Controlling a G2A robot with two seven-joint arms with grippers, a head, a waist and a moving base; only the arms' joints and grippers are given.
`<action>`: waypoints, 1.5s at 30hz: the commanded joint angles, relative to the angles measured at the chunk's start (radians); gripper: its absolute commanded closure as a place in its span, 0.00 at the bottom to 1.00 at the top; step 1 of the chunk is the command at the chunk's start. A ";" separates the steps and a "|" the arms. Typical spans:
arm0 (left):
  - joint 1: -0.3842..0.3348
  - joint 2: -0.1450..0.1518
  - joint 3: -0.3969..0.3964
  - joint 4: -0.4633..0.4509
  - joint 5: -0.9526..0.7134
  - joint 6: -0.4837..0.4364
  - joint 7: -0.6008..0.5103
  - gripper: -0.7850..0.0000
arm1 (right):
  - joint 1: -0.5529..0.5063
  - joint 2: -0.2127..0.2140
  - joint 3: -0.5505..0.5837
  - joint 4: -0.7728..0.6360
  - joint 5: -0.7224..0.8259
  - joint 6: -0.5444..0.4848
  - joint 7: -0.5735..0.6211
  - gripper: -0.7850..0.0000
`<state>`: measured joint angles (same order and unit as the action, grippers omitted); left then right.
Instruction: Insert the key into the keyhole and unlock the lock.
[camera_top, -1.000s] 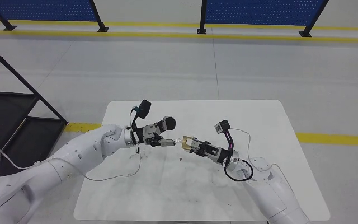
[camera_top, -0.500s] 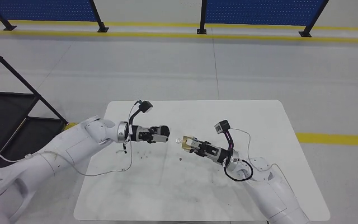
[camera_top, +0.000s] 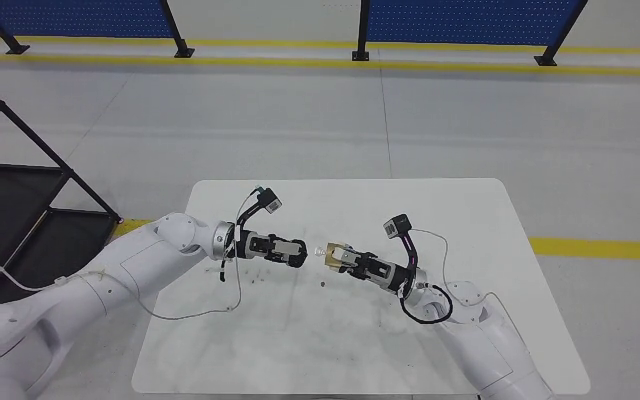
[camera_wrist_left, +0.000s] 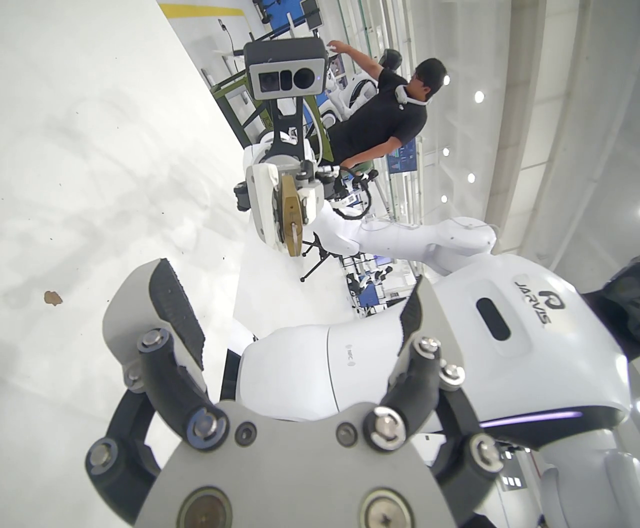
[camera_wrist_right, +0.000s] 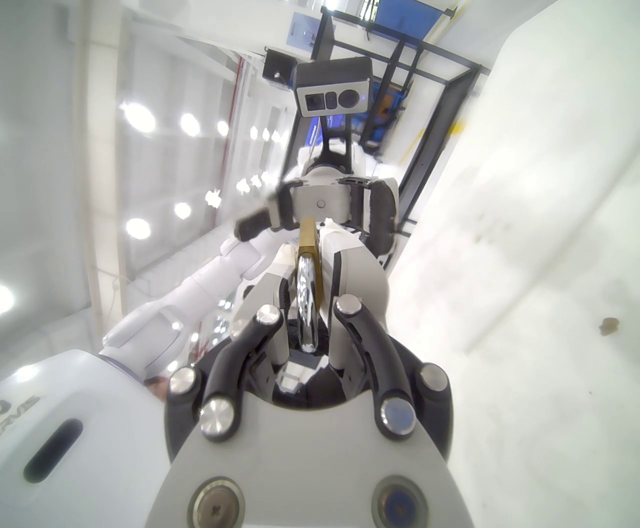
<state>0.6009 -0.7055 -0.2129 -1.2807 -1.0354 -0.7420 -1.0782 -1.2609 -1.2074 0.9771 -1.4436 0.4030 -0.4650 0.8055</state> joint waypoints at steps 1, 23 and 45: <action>0.000 0.000 0.000 0.000 0.000 0.000 0.000 0.00 | 0.000 0.000 0.000 0.000 0.000 0.000 0.000 1.00; 0.087 0.051 -0.183 -0.191 0.361 0.206 0.233 0.33 | 0.000 0.000 0.000 0.000 0.000 0.000 0.000 1.00; 0.205 0.069 -0.331 -0.254 0.376 0.229 0.180 0.67 | 0.000 0.000 0.000 0.000 0.000 0.000 0.000 1.00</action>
<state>0.8030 -0.6346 -0.5398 -1.5337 -0.6603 -0.5153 -0.8971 -1.2609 -1.2074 0.9771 -1.4436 0.4030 -0.4650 0.8055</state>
